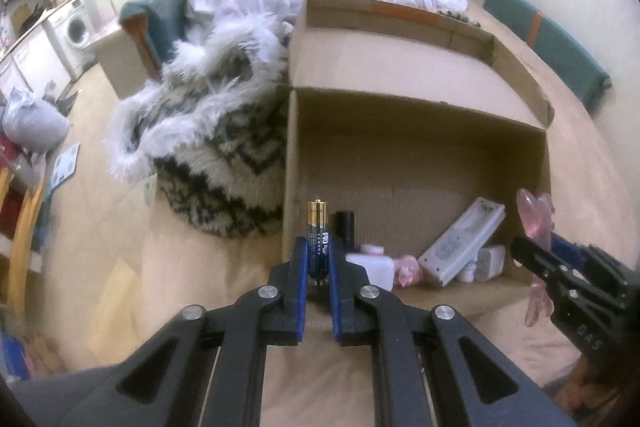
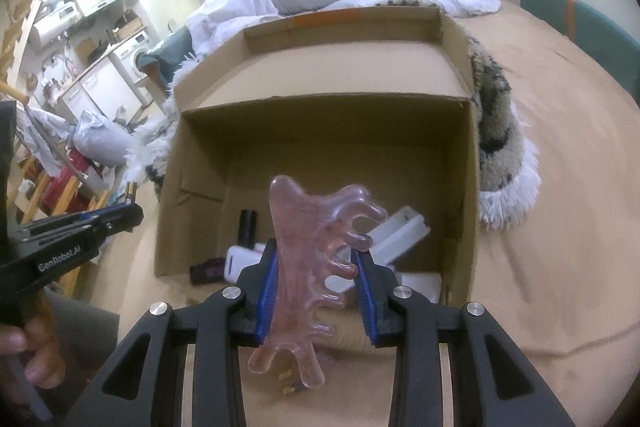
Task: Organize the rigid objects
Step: 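Carry the AA battery and pink comb over the box with both tools, then lower the battery and comb into the box and open both tools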
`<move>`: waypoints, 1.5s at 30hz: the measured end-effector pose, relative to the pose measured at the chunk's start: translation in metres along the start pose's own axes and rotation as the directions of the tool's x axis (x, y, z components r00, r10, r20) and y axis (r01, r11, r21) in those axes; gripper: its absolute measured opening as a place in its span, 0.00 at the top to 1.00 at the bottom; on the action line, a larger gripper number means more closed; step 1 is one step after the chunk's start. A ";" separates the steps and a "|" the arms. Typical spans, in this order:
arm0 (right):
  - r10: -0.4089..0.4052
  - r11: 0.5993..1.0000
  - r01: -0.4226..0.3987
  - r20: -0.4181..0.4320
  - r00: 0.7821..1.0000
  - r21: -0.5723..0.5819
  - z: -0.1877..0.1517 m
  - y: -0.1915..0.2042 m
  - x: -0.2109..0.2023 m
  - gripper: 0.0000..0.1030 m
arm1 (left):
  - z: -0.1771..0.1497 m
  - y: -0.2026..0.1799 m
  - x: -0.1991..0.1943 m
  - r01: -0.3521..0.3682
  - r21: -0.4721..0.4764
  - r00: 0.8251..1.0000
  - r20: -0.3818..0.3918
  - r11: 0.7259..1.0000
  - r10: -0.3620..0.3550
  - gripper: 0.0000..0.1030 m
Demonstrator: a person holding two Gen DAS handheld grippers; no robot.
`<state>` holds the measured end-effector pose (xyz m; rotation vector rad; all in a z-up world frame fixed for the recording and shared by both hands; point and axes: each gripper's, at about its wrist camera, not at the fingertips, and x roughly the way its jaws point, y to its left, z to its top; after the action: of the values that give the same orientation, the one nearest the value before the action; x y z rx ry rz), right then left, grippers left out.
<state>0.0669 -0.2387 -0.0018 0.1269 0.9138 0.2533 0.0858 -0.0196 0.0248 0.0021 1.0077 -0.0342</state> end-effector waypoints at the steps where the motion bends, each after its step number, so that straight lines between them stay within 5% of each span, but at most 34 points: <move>1: -0.004 1.000 0.004 0.000 1.000 -0.005 0.003 0.000 0.003 0.65 | 0.002 -0.001 0.003 0.004 0.008 1.000 -0.003 1.000 -0.004 0.91; 7: -0.018 1.000 0.018 -0.010 1.000 -0.003 0.024 -0.008 0.027 0.65 | 0.013 -0.019 0.040 0.086 0.066 0.995 -0.066 0.994 -0.081 0.91; 22: -0.027 0.998 0.033 -0.115 0.993 0.046 0.032 -0.020 0.074 0.65 | 0.013 -0.033 0.098 0.068 0.104 0.993 -0.108 0.992 -0.056 0.91; 36: -0.023 0.996 0.038 -0.169 0.985 0.087 0.030 -0.026 0.086 0.65 | 0.004 -0.029 0.095 0.075 0.062 0.992 -0.102 0.995 -0.068 0.90; 39: -0.024 0.995 0.041 -0.174 0.984 0.094 0.029 -0.027 0.088 0.65 | 0.004 -0.031 0.087 0.059 0.065 0.994 -0.100 0.996 -0.052 0.74; 43: -0.022 0.994 0.042 -0.182 0.983 0.103 0.029 -0.029 0.092 0.64 | -0.001 -0.034 0.075 0.041 0.069 0.997 -0.071 0.997 -0.036 0.40; 45: -0.022 0.993 0.042 -0.180 0.983 0.109 0.029 -0.030 0.092 0.64 | -0.003 -0.035 0.070 0.038 0.072 0.998 -0.056 0.997 -0.034 0.39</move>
<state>0.1489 -0.2428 -0.0611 0.1955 1.1083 0.1851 0.1196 -0.0562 -0.0355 0.0521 1.0612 -0.1046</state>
